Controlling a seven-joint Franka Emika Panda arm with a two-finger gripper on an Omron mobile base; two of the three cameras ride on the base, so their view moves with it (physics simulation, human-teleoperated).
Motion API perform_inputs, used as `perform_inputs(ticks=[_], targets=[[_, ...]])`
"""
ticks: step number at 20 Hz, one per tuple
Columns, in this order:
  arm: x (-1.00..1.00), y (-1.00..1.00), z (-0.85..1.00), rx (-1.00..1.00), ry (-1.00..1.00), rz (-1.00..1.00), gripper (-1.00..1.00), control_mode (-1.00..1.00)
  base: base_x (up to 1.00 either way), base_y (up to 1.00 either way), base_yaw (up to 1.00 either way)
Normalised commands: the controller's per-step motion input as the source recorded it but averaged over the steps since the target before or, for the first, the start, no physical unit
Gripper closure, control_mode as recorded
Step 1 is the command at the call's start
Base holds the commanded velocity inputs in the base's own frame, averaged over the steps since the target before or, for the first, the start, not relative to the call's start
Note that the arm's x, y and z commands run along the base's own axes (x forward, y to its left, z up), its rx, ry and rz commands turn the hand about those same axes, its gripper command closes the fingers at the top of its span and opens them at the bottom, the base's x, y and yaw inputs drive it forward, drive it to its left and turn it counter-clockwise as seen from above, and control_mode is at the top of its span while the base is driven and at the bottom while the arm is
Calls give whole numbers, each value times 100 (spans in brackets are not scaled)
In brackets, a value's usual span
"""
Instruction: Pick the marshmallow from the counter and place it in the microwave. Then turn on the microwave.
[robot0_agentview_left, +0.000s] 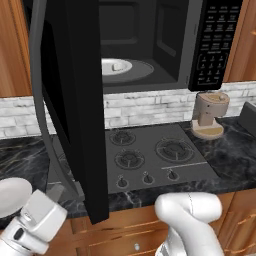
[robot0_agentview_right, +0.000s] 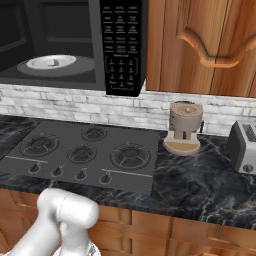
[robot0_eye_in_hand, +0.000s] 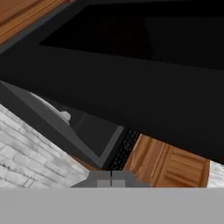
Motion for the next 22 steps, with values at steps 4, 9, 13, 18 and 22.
perform_inputs(ticks=[4, 9, 13, 18, 22], targets=[[0, 24, 16, -3, -16, -9, 100, -100, 0, 0, 0], [-2, 8, 23, -3, -16, -5, 100, -100, 0, 0, 0], [-6, 0, 23, -1, -10, -1, 100, -100, 0, 0, 0], [-7, -3, 19, 0, -2, 0, 100, -100, 0, 0, 0], [-18, -16, 20, 0, -1, 0, 100, -100, 0, 0, 0]])
